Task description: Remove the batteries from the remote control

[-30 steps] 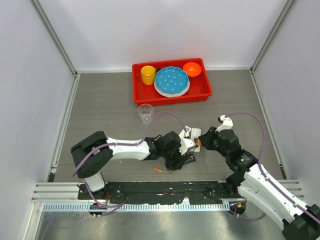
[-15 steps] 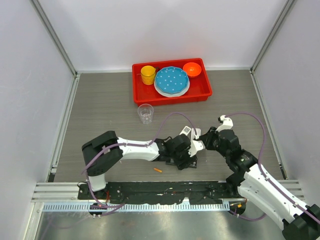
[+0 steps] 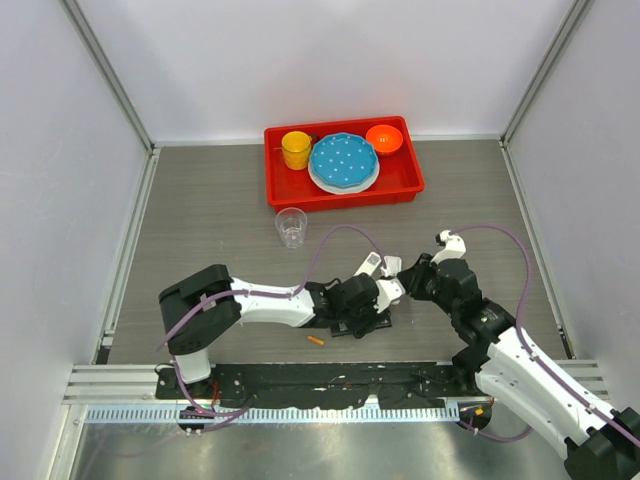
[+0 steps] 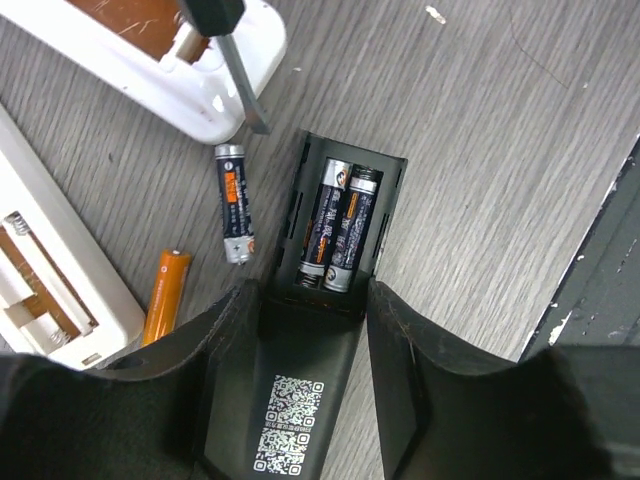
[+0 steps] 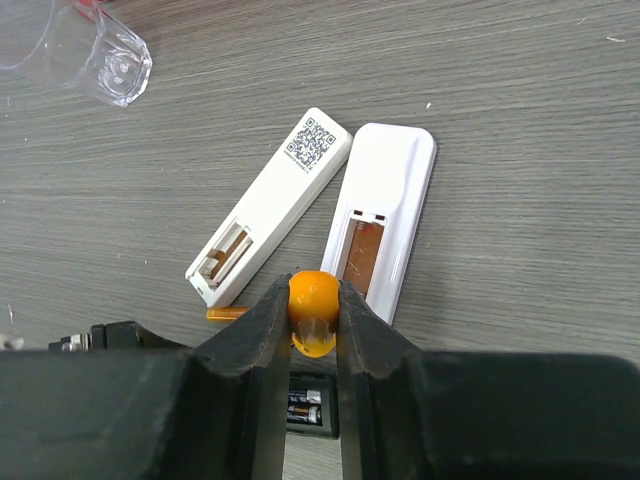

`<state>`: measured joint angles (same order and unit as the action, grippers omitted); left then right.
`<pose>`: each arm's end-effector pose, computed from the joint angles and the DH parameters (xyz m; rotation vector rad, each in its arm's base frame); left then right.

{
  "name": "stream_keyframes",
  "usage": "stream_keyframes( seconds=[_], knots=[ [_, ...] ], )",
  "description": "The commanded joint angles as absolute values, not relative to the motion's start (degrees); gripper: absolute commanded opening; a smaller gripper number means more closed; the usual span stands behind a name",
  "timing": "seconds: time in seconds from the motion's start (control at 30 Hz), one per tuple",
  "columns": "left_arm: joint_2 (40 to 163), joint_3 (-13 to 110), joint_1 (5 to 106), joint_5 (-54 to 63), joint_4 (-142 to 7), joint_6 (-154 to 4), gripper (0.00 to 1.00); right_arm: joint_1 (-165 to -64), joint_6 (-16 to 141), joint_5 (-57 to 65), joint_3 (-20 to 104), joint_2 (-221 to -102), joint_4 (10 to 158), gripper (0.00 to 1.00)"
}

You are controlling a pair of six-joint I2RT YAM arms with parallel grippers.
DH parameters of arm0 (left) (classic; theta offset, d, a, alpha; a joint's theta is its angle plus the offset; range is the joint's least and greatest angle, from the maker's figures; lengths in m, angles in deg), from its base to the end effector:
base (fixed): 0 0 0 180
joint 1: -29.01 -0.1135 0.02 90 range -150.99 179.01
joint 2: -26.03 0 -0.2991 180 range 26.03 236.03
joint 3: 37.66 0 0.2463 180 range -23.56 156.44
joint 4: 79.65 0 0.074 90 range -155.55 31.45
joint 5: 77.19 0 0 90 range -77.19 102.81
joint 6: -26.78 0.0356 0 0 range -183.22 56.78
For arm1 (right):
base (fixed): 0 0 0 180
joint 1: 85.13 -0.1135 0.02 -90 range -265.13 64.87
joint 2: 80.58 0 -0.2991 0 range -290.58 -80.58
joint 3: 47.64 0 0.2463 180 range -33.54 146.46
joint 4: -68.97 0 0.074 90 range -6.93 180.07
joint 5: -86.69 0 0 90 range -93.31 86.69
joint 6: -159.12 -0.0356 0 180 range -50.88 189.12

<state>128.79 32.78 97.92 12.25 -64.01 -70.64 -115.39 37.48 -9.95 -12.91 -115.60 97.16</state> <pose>0.1319 -0.3431 0.1921 1.2840 2.1495 -0.6041 0.1035 0.0556 0.2317 0.0982 2.1073 0.5405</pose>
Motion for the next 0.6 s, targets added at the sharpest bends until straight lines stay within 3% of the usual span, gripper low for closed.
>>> stream_keyframes(
  seconds=[0.0,0.57],
  knots=[
    [129.4,29.0,95.2,20.6,-54.0,-72.4,0.47,-115.7,38.2,-9.8,-11.7,-116.3,93.2,0.01],
    [126.8,26.9,91.2,17.3,-55.4,-74.8,0.43,-118.8,38.1,-8.5,-12.0,-121.5,86.1,0.01]
  ],
)
